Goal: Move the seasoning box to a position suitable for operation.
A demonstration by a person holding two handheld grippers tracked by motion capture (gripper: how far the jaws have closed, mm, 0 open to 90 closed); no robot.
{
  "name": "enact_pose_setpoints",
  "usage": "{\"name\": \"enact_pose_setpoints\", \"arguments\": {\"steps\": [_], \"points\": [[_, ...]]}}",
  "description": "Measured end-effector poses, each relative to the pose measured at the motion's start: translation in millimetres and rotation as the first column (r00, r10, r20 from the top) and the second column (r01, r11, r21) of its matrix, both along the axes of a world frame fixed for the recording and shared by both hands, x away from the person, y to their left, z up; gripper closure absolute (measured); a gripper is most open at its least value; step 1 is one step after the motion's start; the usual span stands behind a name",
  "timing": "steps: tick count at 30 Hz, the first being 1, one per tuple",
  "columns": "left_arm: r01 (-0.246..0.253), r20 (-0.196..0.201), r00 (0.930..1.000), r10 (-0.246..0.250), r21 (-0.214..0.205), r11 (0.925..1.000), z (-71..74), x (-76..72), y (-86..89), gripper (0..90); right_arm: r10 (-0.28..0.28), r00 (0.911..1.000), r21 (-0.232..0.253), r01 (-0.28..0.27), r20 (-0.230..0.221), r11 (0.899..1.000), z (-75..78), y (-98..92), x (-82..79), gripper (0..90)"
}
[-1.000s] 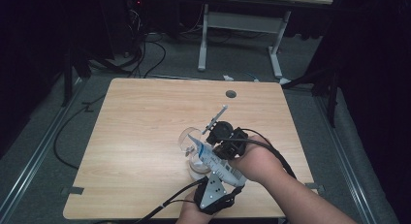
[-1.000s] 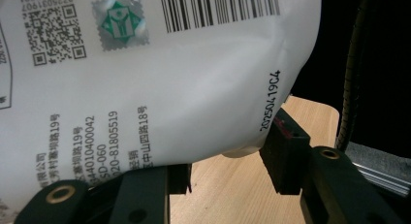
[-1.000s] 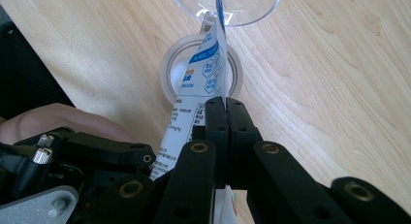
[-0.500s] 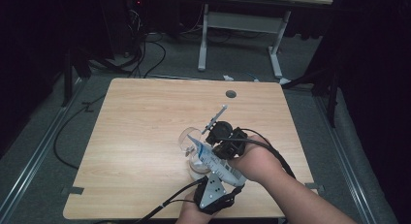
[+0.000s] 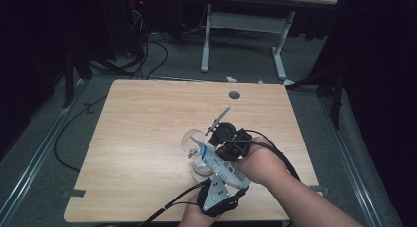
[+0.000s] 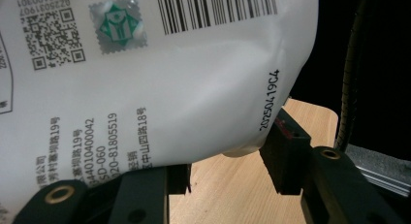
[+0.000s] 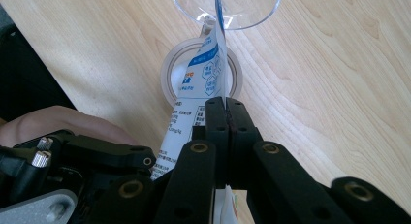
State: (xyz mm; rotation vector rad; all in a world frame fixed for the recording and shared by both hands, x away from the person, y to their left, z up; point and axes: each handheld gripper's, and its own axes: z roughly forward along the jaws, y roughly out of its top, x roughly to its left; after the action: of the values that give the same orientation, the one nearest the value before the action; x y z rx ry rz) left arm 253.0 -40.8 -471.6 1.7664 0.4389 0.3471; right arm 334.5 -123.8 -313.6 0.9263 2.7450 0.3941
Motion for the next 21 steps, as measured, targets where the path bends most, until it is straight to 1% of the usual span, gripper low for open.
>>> {"name": "enact_pose_setpoints", "arguments": {"steps": [21], "points": [[0.003,0.007,1.0,-0.003,0.002,1.0,-0.4,-0.7,0.7,57.8,0.002,1.0,0.001,-0.002,0.001,1.0,-0.2,0.6,0.1,90.0]]}}
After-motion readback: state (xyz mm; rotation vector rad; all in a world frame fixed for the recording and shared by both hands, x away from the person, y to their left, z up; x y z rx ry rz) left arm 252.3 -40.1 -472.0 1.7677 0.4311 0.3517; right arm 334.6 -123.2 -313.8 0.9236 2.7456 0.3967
